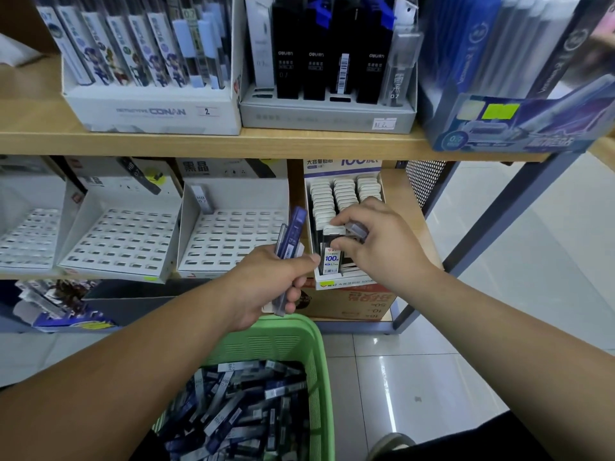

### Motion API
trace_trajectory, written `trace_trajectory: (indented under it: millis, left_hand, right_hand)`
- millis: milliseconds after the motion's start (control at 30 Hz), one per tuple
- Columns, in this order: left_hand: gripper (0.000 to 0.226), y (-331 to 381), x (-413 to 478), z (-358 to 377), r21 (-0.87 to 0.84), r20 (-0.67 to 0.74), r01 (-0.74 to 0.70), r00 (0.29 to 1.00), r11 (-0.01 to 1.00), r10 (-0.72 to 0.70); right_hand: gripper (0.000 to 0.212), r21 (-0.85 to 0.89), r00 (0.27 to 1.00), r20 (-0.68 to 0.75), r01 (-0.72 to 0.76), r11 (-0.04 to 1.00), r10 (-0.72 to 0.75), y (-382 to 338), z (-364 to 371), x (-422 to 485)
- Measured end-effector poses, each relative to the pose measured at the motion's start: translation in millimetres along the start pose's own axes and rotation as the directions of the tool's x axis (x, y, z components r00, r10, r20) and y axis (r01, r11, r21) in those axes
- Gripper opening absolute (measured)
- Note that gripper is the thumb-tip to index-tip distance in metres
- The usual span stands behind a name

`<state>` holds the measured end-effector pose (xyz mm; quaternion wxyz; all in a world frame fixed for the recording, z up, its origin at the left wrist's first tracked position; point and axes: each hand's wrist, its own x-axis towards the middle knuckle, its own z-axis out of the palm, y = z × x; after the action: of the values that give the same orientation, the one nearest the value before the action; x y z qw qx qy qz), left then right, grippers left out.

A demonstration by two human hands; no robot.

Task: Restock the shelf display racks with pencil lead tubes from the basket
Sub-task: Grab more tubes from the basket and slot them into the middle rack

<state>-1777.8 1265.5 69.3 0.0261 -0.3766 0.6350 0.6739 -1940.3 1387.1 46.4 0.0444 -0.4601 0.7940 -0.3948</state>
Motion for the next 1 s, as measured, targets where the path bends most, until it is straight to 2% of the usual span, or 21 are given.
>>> trace_trajectory:
  millis: [167, 200, 267, 333, 400, 500, 600, 633, 700, 767, 900, 1000]
  left_hand:
    - [0.023, 1.5, -9.1, -2.7, -0.045, 0.176, 0.014, 0.984, 0.999, -0.006]
    - [0.024, 1.3, -11.3, -2.6, -0.030, 0.193, 0.015, 0.981, 0.999, -0.009]
    - [0.027, 2.3, -15.4, -2.3, 0.017, 0.212, 0.008, 0.977, 1.000, -0.011]
    - [0.027, 6.2, -19.0, -1.9, 0.059, 0.221, -0.002, 0.975, 0.998, -0.011]
    - [0.028, 8.6, -21.3, -2.0, 0.075, 0.234, -0.003, 0.972, 0.997, -0.014]
    - [0.026, 11.1, -23.9, -1.0, 0.046, 0.245, -0.006, 0.970, 0.999, -0.006]
    - [0.021, 11.1, -26.4, -2.1, 0.014, 0.230, -0.005, 0.973, 1.000, 0.002]
    - [0.020, 11.4, -27.1, -3.6, -0.009, 0.225, -0.005, 0.974, 1.000, 0.007]
    - [0.018, 12.1, -27.8, -6.9, -0.077, 0.223, -0.002, 0.975, 0.997, 0.019]
    - [0.018, 12.5, -28.9, -8.1, -0.151, 0.227, 0.003, 0.973, 0.989, 0.032]
    - [0.021, 13.4, -34.6, -6.4, -0.152, 0.218, -0.051, 0.972, 0.987, 0.084]
    - [0.036, 13.6, -36.3, -3.8, -0.111, 0.205, -0.053, 0.976, 0.992, 0.075]
  right_hand:
    - [0.033, -0.064, 0.998, 0.038, 0.058, 0.996, -0.055, -2.0, 0.8, -4.7]
    - [0.035, -0.037, 0.999, 0.025, 0.032, 0.999, -0.031, -4.3, -0.9, -6.0]
    - [0.036, 0.151, 0.998, 0.009, -0.064, 0.986, 0.063, -16.1, -8.4, -5.5]
    - [0.035, 0.395, 0.988, 0.062, -0.157, 0.905, 0.144, -34.4, -19.4, -3.3]
    - [0.029, 0.531, 0.973, 0.158, -0.230, 0.816, 0.171, -48.4, -23.5, -3.4]
    - [0.015, 0.570, 0.949, 0.238, -0.308, 0.762, 0.206, -57.5, -21.4, -5.3]
    - [0.012, 0.566, 0.911, 0.241, -0.413, 0.714, 0.335, -60.8, -28.4, -4.6]
    - [0.018, 0.572, 0.882, 0.282, -0.470, 0.672, 0.377, -62.3, -32.9, -3.6]
    - [0.031, 0.613, 0.799, 0.444, -0.601, 0.513, 0.405, -63.8, -40.0, -2.0]
    - [0.028, 0.655, 0.749, 0.561, -0.662, 0.364, 0.352, -63.8, -43.2, -3.4]
    - [0.025, 0.661, 0.754, 0.569, -0.657, 0.363, 0.328, -63.9, -45.2, -7.9]
    - [0.031, 0.687, 0.759, 0.550, -0.648, 0.327, 0.349, -67.5, -50.3, -8.4]
